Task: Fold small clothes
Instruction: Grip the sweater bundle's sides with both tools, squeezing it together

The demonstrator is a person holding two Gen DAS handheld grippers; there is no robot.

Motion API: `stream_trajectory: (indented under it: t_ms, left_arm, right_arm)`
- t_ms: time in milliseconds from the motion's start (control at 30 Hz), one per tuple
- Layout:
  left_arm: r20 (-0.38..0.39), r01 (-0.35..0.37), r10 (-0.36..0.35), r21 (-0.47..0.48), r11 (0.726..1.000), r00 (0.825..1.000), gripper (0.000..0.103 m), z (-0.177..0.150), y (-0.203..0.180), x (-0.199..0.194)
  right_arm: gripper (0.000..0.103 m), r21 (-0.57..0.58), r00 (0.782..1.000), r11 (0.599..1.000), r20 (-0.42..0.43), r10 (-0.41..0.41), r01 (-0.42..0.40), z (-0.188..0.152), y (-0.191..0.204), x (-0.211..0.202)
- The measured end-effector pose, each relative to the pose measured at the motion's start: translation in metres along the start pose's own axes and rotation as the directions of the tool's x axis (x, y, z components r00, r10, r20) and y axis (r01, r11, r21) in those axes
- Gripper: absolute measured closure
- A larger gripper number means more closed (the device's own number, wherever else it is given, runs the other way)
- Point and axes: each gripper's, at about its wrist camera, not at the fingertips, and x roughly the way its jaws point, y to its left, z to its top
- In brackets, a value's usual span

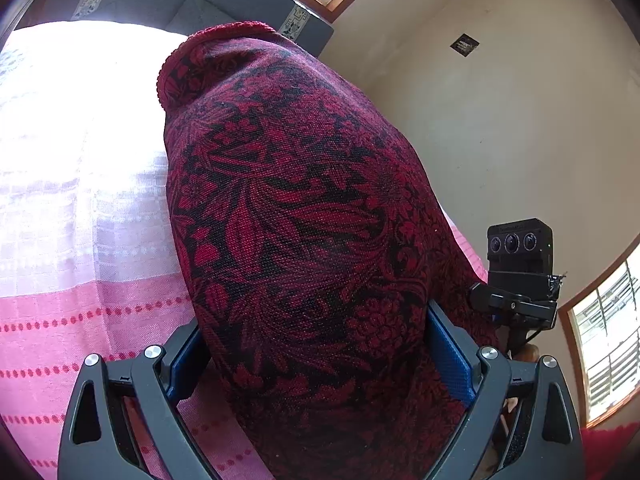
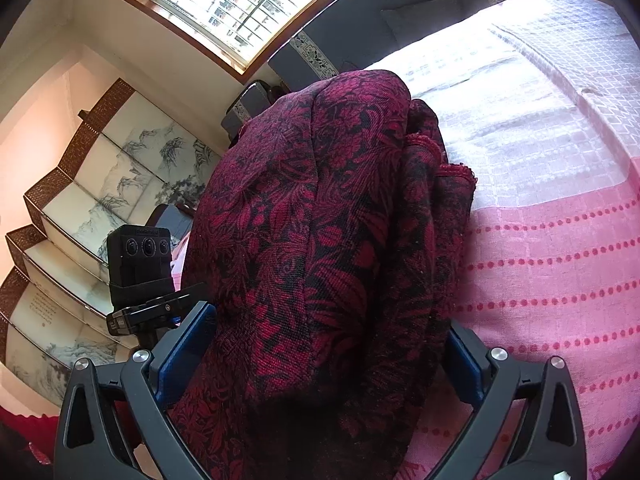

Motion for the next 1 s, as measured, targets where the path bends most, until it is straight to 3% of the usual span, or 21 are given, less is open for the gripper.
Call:
stream_trajectory:
  t_ms: [233, 367, 433, 467, 600, 867, 967, 1000]
  left_arm:
    - [0.004, -0.008, 0.008, 0.015, 1.000, 1.000, 0.008, -0.005, 0.001, -0.004]
    - [-0.002, -0.026, 0.026, 0.034, 0.999, 1.000, 0.008, -0.006, -0.005, -0.003]
    - [-0.006, -0.040, 0.040, 0.044, 0.998, 0.999, 0.008, -0.007, -0.009, -0.001]
    - [-0.009, -0.047, 0.047, 0.051, 0.998, 0.999, 0.008, -0.006, -0.012, -0.001]
    - [-0.020, -0.045, 0.047, 0.064, 0.997, 0.999, 0.004, -0.006, -0.018, 0.002]
    - [-0.041, -0.095, 0.100, 0.119, 0.988, 0.994, 0.001, -0.012, -0.034, 0.009]
    - [-0.019, -0.162, 0.167, 0.136, 0.977, 0.986, 0.004, -0.016, -0.044, 0.012]
    - [-0.010, -0.185, 0.189, 0.145, 0.972, 0.982, 0.010, -0.018, -0.048, 0.013]
  right_arm:
    - [0.003, 0.006, 1.000, 1.000, -0.003, 0.002, -0.002, 0.001, -0.001, 0.001]
    - [0.022, 0.035, 1.000, 0.999, -0.006, 0.011, -0.011, 0.005, -0.013, -0.001]
    - [0.040, 0.058, 1.000, 0.998, -0.015, -0.006, 0.007, 0.005, -0.019, -0.003]
    - [0.041, 0.065, 1.000, 0.998, -0.020, -0.003, 0.004, 0.005, -0.022, -0.004]
    - [0.042, 0.060, 0.999, 0.998, -0.040, 0.006, -0.003, 0.006, -0.025, -0.005]
    - [0.023, 0.029, 0.997, 1.000, -0.076, -0.010, 0.013, 0.017, -0.013, 0.009]
    - [0.032, 0.011, 0.998, 0.999, -0.044, -0.034, 0.034, 0.016, -0.010, 0.013]
    - [0.044, 0.003, 0.998, 0.999, -0.036, -0.048, 0.049, 0.014, -0.009, 0.013]
